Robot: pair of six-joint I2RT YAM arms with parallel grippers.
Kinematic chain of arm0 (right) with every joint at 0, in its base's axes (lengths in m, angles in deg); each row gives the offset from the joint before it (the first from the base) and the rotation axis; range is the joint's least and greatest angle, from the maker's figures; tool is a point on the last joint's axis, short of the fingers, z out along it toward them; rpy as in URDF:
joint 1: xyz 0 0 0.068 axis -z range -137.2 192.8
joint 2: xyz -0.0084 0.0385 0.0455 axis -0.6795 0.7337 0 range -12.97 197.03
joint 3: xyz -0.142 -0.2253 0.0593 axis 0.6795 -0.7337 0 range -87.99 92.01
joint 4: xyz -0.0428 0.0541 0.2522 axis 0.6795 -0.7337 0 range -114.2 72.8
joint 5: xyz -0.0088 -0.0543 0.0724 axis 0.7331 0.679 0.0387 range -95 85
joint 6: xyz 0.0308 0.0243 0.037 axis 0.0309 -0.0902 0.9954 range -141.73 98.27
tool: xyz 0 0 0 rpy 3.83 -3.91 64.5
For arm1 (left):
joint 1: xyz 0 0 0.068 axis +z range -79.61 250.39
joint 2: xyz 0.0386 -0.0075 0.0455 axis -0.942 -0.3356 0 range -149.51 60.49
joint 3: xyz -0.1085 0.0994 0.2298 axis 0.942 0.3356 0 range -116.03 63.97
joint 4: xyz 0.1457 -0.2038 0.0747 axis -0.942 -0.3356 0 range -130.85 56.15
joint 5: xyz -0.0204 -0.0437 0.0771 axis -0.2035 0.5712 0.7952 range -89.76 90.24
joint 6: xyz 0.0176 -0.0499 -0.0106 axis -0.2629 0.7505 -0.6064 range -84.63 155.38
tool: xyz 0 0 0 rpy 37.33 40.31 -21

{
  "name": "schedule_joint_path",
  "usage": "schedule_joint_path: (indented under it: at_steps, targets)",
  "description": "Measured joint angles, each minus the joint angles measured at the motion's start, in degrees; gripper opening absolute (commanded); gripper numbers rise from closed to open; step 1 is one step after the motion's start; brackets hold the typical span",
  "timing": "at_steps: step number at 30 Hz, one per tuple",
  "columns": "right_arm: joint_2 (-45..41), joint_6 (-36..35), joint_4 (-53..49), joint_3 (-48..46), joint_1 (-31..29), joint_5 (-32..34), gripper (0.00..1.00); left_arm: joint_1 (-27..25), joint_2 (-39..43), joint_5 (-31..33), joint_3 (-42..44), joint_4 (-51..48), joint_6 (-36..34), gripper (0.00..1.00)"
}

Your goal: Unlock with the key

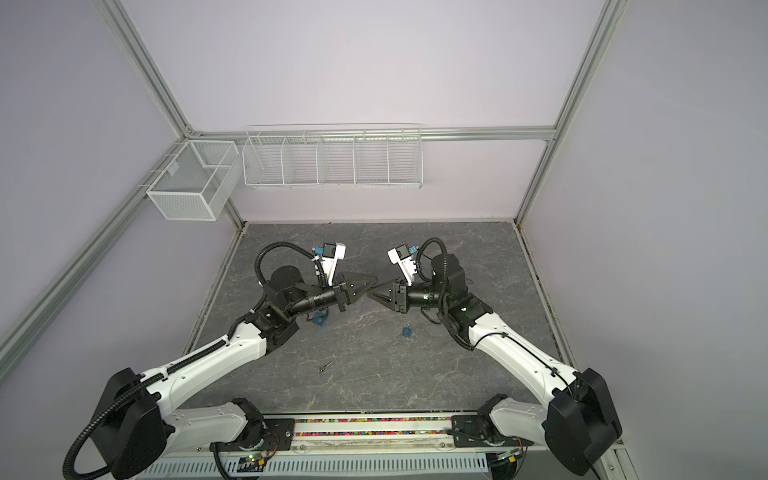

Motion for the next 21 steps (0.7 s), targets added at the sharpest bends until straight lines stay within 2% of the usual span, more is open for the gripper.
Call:
schedule_joint_path:
  at_steps: [6, 21]
  targets:
    - [0.02, 0.24, 0.39, 0.00, 0.00, -0.55, 0.18, 0.00, 0.00, 0.00, -0.02, 0.00, 0.00, 0.00]
    - [0.02, -0.31, 0.31, 0.00, 0.04, -0.76, 0.16, 0.00, 0.00, -0.28, -0.02, 0.28, 0.09, 0.00]
